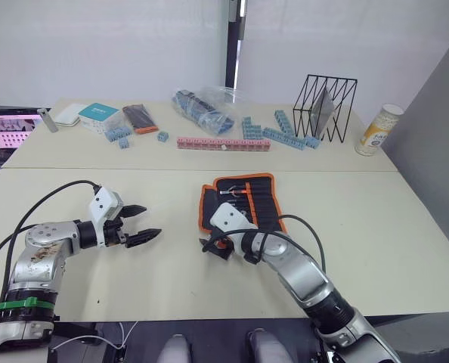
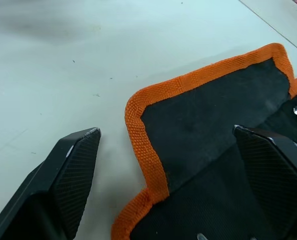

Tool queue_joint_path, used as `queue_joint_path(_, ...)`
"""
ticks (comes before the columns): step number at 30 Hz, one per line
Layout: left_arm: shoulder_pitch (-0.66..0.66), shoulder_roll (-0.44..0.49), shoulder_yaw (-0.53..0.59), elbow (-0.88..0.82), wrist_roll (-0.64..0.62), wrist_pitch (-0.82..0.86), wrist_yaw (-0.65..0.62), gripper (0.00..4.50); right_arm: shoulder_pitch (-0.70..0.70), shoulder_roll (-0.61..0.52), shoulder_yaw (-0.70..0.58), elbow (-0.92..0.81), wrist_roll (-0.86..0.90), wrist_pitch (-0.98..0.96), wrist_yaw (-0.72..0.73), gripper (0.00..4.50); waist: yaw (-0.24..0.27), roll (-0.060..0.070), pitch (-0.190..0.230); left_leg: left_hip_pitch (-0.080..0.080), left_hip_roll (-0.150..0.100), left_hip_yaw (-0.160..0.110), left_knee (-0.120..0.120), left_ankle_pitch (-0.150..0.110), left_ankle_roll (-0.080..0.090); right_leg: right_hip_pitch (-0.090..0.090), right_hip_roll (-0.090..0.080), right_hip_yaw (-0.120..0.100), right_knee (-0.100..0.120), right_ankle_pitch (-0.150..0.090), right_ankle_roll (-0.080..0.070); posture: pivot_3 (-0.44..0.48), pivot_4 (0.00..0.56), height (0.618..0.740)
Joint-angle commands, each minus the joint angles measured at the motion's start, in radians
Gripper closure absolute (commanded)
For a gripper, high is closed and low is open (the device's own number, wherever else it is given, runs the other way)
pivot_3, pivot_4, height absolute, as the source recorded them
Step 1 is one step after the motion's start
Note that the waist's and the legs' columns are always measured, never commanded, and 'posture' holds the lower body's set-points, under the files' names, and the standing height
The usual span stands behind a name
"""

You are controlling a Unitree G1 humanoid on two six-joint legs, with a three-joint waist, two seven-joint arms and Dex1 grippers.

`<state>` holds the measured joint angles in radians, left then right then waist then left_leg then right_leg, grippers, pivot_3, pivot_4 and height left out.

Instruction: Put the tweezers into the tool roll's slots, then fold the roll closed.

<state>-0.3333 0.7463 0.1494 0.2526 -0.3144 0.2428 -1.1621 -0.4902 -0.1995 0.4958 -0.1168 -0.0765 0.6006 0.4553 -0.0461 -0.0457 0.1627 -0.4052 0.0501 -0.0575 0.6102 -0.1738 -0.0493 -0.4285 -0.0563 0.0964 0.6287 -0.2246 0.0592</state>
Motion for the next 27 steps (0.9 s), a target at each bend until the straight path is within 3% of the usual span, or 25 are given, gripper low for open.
queue_joint_path(1, -0.005, 0.016, 0.004, -0.019, -0.005, -0.015, -0.001, 0.0, -0.026, 0.016, -0.01, 0.002, -0.02, -0.046, -0.008, 1.22, 0.001, 0.0, 0.0, 0.0, 0.0, 0.0, 0.0, 0.0, 0.0, 0.0, 0.0, 0.0, 0.0, 0.0, 0.0, 0.0, 0.15, 0.737)
queue_joint_path(10, -0.001, 0.014, -0.02, -0.02, -0.003, -0.098, -0.054, 0.0, -0.062, 0.006, -0.004, 0.039, -0.032, -0.102, 0.052, 4.32, -0.001, 0.0, 0.0, 0.0, 0.0, 0.0, 0.0, 0.0, 0.0, 0.0, 0.0, 0.0, 0.0, 0.0, 0.0, 0.0, 0.15, 0.737)
queue_joint_path(11, -0.008, 0.013, -0.028, -0.011, -0.001, -0.108, -0.064, 0.0, -0.062, -0.008, 0.0, 0.033, -0.034, -0.113, 0.072, 4.47, -0.001, 0.0, 0.0, 0.0, 0.0, 0.0, 0.0, 0.0, 0.0, 0.0, 0.0, 0.0, 0.001, 0.0, 0.0, 0.0, 0.15, 0.737)
queue_joint_path(18, -0.081, -0.002, -0.126, 0.05, 0.04, -0.203, -0.151, 0.0, -0.021, -0.129, 0.003, -0.049, -0.012, -0.207, 0.226, 4.47, 0.003, 0.0, 0.0, 0.0, 0.0, 0.0, 0.001, 0.0, 0.0, 0.0, 0.0, 0.0, 0.0, 0.0, 0.0, 0.0, 0.15, 0.737)
queue_joint_path(27, -0.346, -0.097, -0.269, 0.26, 0.12, -0.366, -0.281, 0.0, 0.134, -0.33, -0.089, -0.294, 0.127, -0.18, 0.415, 4.47, 0.006, 0.0, 0.0, -0.002, -0.001, 0.0, 0.003, 0.0, 0.0, 0.001, 0.0, 0.0, 0.0, 0.0, 0.001, 0.0, 0.15, 0.737)
